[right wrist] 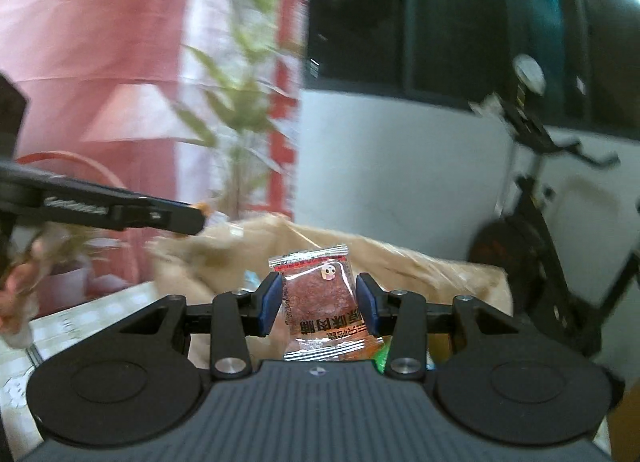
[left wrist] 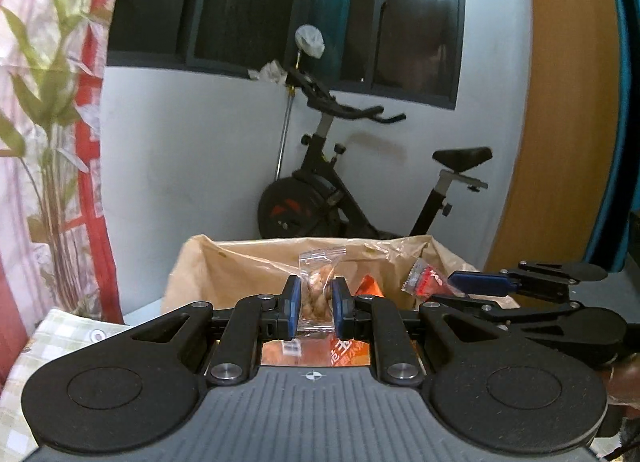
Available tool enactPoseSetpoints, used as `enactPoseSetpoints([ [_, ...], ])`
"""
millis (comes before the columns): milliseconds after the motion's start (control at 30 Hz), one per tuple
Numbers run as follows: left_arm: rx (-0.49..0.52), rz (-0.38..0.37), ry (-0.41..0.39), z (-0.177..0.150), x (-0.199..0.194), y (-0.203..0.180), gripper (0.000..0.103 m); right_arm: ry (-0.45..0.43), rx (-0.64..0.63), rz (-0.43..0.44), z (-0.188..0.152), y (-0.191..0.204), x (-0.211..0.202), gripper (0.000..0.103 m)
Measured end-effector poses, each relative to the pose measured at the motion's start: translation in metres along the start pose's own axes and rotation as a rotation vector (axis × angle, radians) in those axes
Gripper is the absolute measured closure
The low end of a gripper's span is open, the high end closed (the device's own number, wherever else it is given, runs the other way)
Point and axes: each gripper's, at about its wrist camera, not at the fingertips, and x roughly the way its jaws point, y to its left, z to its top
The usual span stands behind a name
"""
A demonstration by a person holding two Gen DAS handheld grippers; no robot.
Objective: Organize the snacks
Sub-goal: 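Carry both packets over the paper bag and release them inside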
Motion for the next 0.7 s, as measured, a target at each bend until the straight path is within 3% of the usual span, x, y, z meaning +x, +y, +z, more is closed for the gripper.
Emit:
enactPoseSetpoints([
  [100,-0.010,0.012,0.028,0.001,0.023,-0.002,0.085,0.059,0.044,-0.068,0.002,-0.019,0.021,0.060],
  [367,0.013,0.046,0.097,-0.010,0.048,-0.002,0.083,0.154,0.075,-0.192,-0.007,-0.042,0.030,0.058],
  [433,0.009,0.064,0.116,-0.013,0.048,0.001,0.064,0.153,0.091,-0.180,-0.009,-0.043,0.028,0.056],
  [467,0.000,0.078,0.116,-0.014,0.046,0.003,0.048,0.152,0.091,-0.178,-0.009,-0.042,0.027,0.054],
  [500,-0.008,0.088,0.105,-0.014,0.043,0.005,0.042,0.150,0.087,-0.178,-0.008,-0.042,0.026,0.049],
  [633,0.000,0.089,0.080,-0.008,0.026,0.007,0.037,0.126,0.101,-0.171,-0.009,-0.039,0.015,0.037],
  [700,0.022,0.097,0.065,-0.005,0.016,0.005,0.030,0.109,0.117,-0.159,-0.008,-0.037,0.009,0.029],
])
